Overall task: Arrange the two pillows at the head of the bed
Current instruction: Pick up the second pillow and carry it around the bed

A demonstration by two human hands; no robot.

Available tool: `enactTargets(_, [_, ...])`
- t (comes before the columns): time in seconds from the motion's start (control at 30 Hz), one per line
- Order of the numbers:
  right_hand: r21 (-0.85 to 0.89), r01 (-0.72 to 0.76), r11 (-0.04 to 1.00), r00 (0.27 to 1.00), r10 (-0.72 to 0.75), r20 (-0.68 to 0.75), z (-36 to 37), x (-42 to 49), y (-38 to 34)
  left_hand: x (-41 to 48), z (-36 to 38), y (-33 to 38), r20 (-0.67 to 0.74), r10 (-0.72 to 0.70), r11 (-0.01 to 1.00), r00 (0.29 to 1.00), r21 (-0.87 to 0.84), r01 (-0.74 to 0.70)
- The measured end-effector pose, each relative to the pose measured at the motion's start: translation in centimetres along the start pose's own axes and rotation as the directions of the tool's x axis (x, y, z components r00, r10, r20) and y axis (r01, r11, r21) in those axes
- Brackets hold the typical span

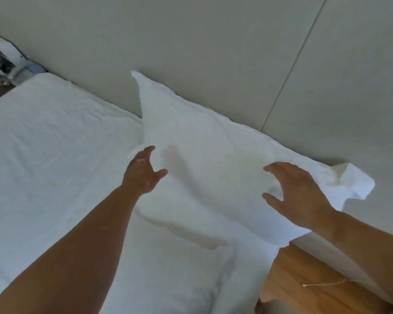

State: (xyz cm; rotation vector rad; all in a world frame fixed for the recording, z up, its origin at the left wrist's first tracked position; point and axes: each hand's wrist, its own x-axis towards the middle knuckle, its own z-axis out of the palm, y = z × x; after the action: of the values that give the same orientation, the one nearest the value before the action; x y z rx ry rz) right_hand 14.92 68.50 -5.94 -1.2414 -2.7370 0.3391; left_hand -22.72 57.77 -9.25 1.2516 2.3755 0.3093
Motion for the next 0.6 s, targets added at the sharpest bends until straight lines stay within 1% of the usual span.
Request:
enactTargets(0.03, [0.047,0.024,0.999,0.998,-0.026,0.062,0.6,-0.6,-0.6,-2.8,1.6,-0.8,0.006,-0.092,0.990,0.996,-0.110,0.092])
enactTargets(0.1, [0.123,0.033,0.992,0.979,-0.057,0.194,2.1,-1.8,-1.6,-8.6,4.8,-1.9,0.009,-0.256,0.917,0.967,-0.313,0.246])
enactTargets(0.2, [0.197,0.034,0.980,0.927,-0.104,0.359,4.4,-3.3,-2.3,-17.5,8.5,-1.4,0.042,-0.457,0.755,0.889,-0.510,0.412])
enactTargets(0.27, [0.229,0.029,0.973,0.884,-0.132,0.448,5.5,-4.1,-2.6,-22.9,10.4,-0.6,0.075,-0.587,0.609,0.806,-0.616,0.500])
enactTargets(0.33, [0.234,0.045,0.971,0.829,-0.167,0.534,6.5,-4.7,-2.9,-28.3,12.5,-0.3,0.129,-0.695,0.467,0.708,-0.668,0.580])
enactTargets(0.43, [0.249,0.095,0.964,0.728,-0.238,0.643,7.9,-5.8,-3.3,-35.7,15.5,0.6,0.237,-0.799,0.264,0.553,-0.688,0.676])
enactTargets(0.5, [0.262,0.153,0.953,0.665,-0.295,0.686,8.5,-6.2,-3.6,-39.3,17.3,1.9,0.296,-0.845,0.120,0.444,-0.705,0.699])
enactTargets(0.57, [0.242,0.225,0.944,0.587,-0.329,0.740,9.3,-6.6,-4.4,-42.1,18.9,3.2,0.313,-0.881,0.016,0.354,-0.728,0.685])
enactTargets(0.6, [0.220,0.296,0.930,0.556,-0.355,0.751,9.7,-6.6,-5.1,-43.2,19.6,3.8,0.332,-0.891,-0.038,0.311,-0.735,0.677])
